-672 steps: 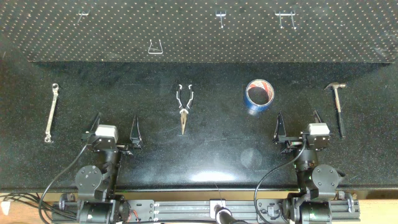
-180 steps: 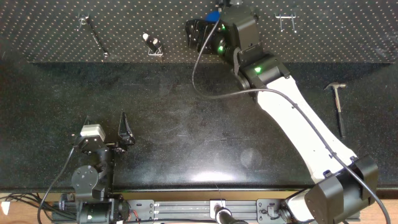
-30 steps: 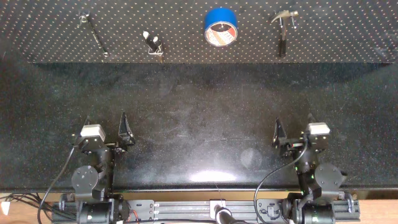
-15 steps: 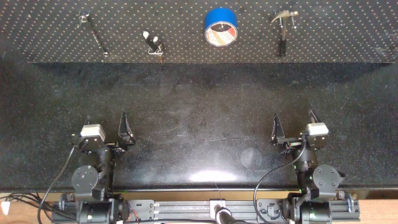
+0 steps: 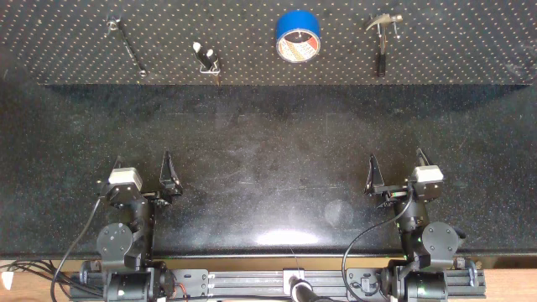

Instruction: Place Tools Onto Pegboard

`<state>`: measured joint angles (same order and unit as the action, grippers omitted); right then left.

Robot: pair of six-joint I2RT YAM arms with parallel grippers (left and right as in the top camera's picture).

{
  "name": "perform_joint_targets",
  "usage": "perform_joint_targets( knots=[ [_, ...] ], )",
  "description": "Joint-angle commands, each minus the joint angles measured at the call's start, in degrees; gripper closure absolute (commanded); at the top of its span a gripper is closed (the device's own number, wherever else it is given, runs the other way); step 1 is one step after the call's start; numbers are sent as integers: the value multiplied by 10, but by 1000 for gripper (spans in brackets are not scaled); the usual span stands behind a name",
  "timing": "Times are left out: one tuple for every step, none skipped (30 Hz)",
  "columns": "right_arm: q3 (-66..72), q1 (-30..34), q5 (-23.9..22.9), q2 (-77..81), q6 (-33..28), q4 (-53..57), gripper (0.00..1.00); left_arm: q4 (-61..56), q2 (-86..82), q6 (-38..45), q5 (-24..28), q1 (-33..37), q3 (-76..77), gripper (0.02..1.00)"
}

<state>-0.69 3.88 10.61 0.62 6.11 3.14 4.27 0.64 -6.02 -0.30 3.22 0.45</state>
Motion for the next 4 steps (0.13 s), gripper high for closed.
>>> perform_joint_targets(
  knots=[
    [5,-3,5,-6,-8,-2,25,3,-4,5,1,-3,-1,20],
    [5,-3,5,-6,-8,-2,25,3,-4,5,1,-3,-1,18],
    [5,-3,5,-6,-8,-2,25,3,-4,5,1,-2,-1,18],
    [5,-3,5,-6,-8,-2,25,3,-4,5,1,-2,-1,20]
  ],
)
